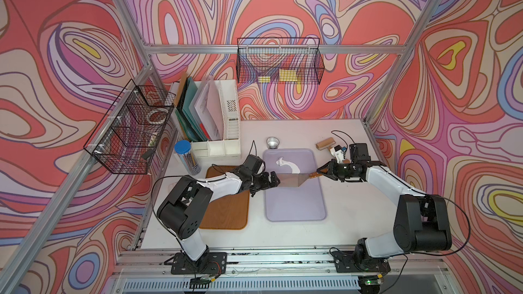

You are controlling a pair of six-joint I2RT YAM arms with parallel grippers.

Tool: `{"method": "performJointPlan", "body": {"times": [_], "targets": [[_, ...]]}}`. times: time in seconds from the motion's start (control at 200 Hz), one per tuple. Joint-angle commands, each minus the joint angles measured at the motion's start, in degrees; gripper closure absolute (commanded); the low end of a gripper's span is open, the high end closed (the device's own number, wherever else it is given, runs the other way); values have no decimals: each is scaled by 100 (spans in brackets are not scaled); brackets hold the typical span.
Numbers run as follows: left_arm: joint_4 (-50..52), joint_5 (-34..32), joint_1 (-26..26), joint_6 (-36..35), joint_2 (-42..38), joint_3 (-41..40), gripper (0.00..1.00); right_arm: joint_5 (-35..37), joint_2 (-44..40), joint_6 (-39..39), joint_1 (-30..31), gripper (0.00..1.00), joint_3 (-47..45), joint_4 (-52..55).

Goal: Roll out the dumpling wrappers from the dough
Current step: Scoop the dumpling wrapper from the work surface.

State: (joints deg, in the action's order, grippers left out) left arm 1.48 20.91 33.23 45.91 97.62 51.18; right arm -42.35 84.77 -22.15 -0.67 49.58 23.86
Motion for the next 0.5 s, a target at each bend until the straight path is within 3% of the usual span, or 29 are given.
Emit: {"method": "performJointPlan", "body": {"times": [0.0,0.195,0.491], "targets": [[-73,80,-27,-38,65,120,0,146,6,-425,49,100,-392,-613],[-85,76,-28,-9,24,88,0,-172,137,-1051,45,100,-879,-1719],[-120,-8,-27,23,-139,3,0,-600,343,-1234,39,100,-1242,-2550]]}}
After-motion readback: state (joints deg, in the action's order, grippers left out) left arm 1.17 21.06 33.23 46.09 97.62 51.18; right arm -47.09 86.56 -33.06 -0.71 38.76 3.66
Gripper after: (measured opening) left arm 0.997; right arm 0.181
